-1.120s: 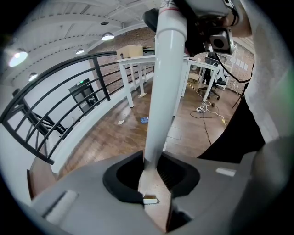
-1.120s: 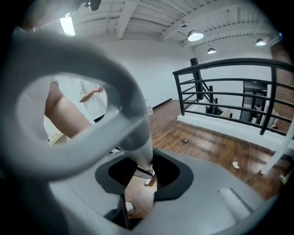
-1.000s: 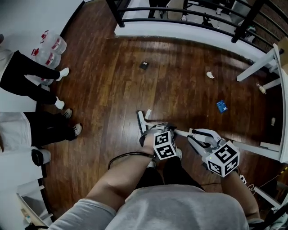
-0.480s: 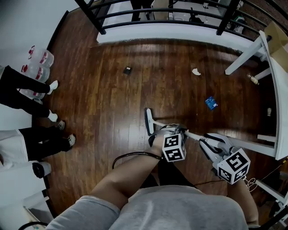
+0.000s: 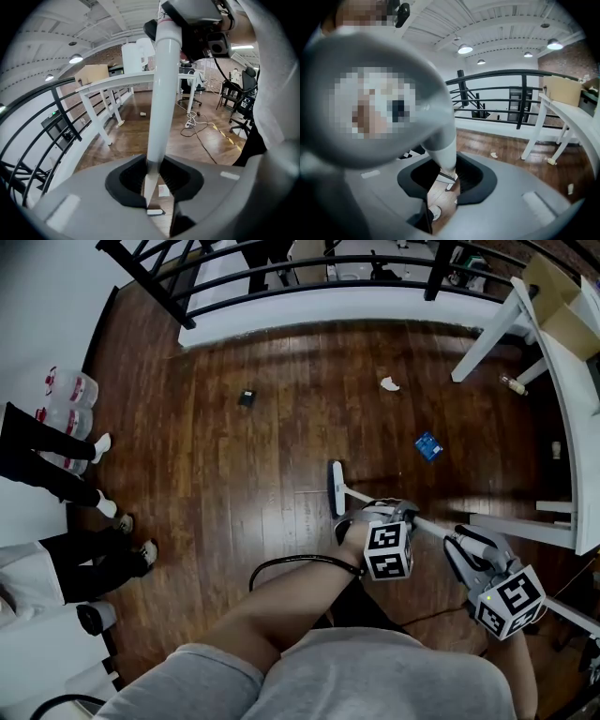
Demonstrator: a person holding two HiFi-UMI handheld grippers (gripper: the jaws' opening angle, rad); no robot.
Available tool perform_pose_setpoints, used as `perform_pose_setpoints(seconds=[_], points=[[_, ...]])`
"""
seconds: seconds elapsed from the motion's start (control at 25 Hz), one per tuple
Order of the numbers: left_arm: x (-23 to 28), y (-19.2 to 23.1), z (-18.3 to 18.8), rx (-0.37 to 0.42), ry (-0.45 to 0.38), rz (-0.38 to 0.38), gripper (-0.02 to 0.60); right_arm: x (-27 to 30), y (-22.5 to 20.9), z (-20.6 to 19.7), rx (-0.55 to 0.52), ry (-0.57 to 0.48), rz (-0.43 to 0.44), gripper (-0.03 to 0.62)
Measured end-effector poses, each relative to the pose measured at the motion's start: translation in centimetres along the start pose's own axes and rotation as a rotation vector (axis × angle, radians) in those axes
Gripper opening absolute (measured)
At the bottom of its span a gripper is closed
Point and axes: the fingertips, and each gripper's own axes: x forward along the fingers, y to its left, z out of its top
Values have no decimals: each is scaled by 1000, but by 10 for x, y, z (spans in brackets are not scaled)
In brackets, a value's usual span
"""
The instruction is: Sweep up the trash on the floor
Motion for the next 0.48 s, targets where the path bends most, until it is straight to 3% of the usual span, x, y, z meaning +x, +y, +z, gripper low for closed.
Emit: perform_pose_setpoints(seconds=[0.2, 0.48], points=[[0, -6, 9, 32, 7, -11, 84, -11, -1, -3, 10, -5, -3, 104], [-35, 11, -4, -46, 14, 46, 84, 8, 24, 34, -70, -30, 69, 106]])
